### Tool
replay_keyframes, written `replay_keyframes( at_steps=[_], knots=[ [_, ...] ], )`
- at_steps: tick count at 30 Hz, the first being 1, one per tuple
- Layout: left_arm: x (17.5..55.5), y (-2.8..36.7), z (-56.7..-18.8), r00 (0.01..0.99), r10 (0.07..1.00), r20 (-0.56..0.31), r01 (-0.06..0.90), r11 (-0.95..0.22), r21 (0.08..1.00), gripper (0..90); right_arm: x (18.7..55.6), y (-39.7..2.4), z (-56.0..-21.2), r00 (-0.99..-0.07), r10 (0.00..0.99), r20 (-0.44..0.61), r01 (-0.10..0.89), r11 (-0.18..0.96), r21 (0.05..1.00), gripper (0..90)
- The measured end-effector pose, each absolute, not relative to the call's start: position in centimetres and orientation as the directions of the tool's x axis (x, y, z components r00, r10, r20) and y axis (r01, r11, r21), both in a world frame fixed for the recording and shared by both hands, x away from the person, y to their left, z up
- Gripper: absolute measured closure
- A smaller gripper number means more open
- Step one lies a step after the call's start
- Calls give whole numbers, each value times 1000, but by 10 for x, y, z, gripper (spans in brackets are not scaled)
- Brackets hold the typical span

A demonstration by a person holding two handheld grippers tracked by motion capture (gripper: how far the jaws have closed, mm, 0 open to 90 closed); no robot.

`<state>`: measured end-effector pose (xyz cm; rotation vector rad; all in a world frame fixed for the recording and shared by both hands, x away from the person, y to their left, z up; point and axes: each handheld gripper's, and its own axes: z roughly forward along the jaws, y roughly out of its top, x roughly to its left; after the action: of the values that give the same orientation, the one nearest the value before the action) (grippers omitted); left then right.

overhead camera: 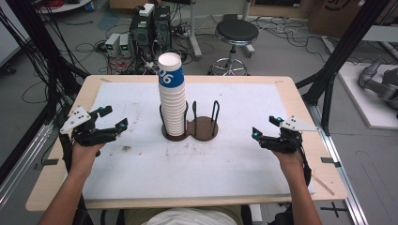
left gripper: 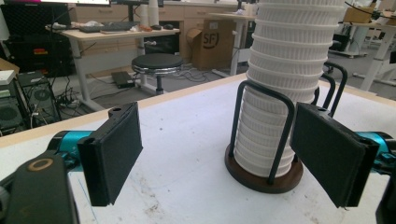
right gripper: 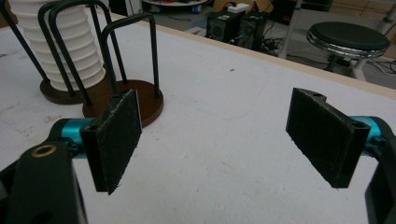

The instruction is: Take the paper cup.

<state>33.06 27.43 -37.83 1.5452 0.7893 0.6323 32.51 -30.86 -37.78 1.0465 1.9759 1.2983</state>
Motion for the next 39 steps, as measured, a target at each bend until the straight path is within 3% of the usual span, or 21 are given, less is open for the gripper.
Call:
replay_keyframes(
  at_steps=[14,24,39],
  knots=[
    [329,273,-378,639,764,-92,167,-20,986,167,333,-281,-365,-621,783,27,282,191,940,185],
    [329,274,-377,649,755,-92,167,-23,986,167,356,-229,-338,-712,701,39,238,188,953,185],
    [332,275,-378,658,746,-102,179,-23,984,167,404,-152,-314,-840,535,88,253,244,936,185]
  ],
)
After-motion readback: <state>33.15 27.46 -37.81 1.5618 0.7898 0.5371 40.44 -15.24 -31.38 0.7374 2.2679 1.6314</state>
